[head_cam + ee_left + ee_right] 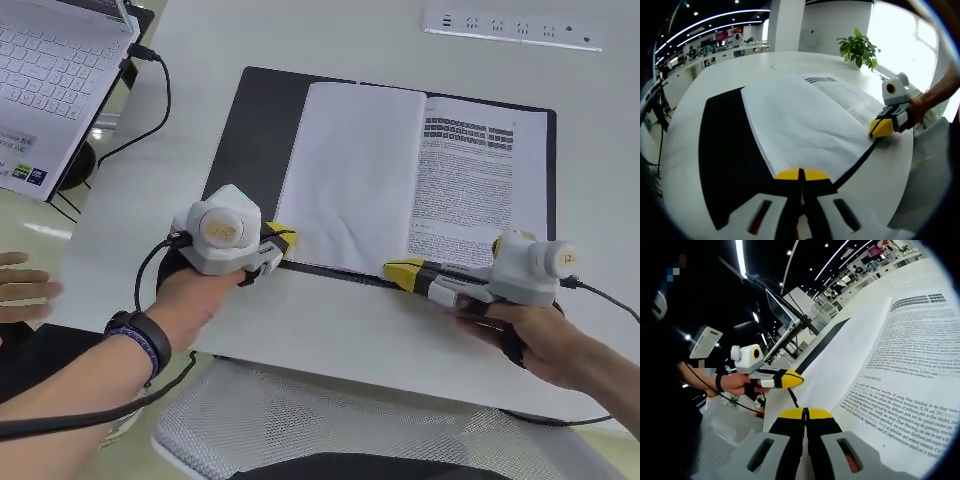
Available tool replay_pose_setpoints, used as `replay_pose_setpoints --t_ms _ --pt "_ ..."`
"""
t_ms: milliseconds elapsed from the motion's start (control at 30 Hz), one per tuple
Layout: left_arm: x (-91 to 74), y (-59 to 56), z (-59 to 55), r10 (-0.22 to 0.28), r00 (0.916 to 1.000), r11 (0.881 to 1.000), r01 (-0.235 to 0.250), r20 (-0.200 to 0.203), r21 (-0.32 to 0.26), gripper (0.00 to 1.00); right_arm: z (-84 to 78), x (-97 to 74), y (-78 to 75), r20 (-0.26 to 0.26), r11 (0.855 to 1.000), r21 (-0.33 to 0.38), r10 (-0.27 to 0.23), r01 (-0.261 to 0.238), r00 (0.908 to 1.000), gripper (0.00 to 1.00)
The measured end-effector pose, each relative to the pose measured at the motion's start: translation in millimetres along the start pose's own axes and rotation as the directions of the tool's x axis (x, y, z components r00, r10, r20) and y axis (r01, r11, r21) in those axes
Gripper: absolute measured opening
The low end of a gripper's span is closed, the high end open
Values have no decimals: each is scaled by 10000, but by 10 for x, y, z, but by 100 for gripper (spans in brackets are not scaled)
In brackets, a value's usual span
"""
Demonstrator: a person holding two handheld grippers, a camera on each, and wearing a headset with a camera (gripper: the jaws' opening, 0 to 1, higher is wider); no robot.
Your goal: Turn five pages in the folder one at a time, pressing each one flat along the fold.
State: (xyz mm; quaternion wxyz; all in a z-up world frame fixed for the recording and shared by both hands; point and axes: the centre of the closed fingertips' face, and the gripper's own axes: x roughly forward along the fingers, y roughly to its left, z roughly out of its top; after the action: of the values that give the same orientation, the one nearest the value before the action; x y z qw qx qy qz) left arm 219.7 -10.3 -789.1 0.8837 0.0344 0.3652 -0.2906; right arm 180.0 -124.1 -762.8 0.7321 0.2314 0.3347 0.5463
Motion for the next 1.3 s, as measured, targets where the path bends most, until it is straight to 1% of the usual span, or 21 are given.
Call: replay_pose_setpoints --t_ms 133,300,367,433,467,533,600,700,733,800,900,933,1000,1033,1067,1133,1167,1200,1233,1267,1300 --pt "2 -2 0 -1 10000 10000 1 -56 24 0 0 -2 -1 -1 9998 158 -94 94 10000 0" --pt "1 3 -3 -22 9999 10000 23 -100 46 0 0 -5 14 -160 9987 462 -220 227 9996 0" --pt "1 6 -4 -63 9999 9999 62 -131 -94 0 1 -12 16 -135 9971 670 -346 354 9993 0" --pt "-2 1 1 -147 9997 9992 140 -188 -382 0 3 -22 23 -73 9964 730 -437 441 9990 0" --pt "-3 -3 1 -156 9997 9990 148 -198 -421 0 2 -28 26 -74 9960 763 -469 473 9989 0" --pt "-7 -39 1 -264 9993 9986 252 -254 -467 3 9 -47 43 -60 9953 804 -536 539 9985 4" --pt "-18 -93 8 -372 9988 9983 358 -312 -470 8 38 -80 59 32 9953 680 -687 683 9976 11" --pt "-10 -121 -1 -500 9981 9974 480 -365 -533 14 81 -153 77 62 9945 429 -957 954 9954 18" --pt "-11 -129 -1 -524 9978 9967 499 -395 -635 16 84 -176 78 25 9938 392 -1043 1042 9945 19" --pt "-35 -161 21 -570 9976 9960 541 -382 -710 18 92 -254 5 9 9907 155 -1355 1354 9908 22" --pt "-86 -208 68 -576 9977 9967 555 -361 -589 22 128 -361 -64 44 9847 -70 -1741 1742 9847 29" --pt "-107 -224 94 -598 9977 9967 580 -313 -560 23 141 -409 -114 73 9799 -235 -1981 1983 9801 31" --pt "-132 -243 127 -627 9977 9971 616 -254 -444 25 171 -503 -160 102 9711 -537 -2321 2324 9726 35" --pt "-163 -261 158 -596 9980 9977 588 -230 -329 26 181 -538 -165 118 9693 -578 -2389 2392 9710 37" --pt "-182 -269 177 -584 9981 9979 578 -209 -278 27 200 -594 -187 168 9633 -728 -2577 2583 9661 39" --pt "-228 -286 231 -595 9982 9980 592 -98 -230 29 219 -673 -206 145 9553 -965 -2793 2793 9601 43" --pt "-255 -293 258 -570 9984 9983 569 -42 -160 30 242 -733 -219 157 9483 -1178 -2950 2947 9554 44" --pt "-271 -296 272 -569 9984 9983 569 -2 -116 31 250 -753 -223 170 9458 -1251 -3001 2998 9538 45" --pt "-288 -299 285 -571 9984 9983 571 40 -79 32 282 -814 -232 258 9391 -1393 -3138 3143 9491 46" --pt "-308 -305 299 -572 9983 9984 573 72 -40 33 299 -853 -221 326 9364 -1424 -3195 3208 9470 47" --pt "-345 -322 313 -621 9980 9980 620 87 112 34 331 -918 -227 477 9320 -1413 -3303 3338 9427 48"
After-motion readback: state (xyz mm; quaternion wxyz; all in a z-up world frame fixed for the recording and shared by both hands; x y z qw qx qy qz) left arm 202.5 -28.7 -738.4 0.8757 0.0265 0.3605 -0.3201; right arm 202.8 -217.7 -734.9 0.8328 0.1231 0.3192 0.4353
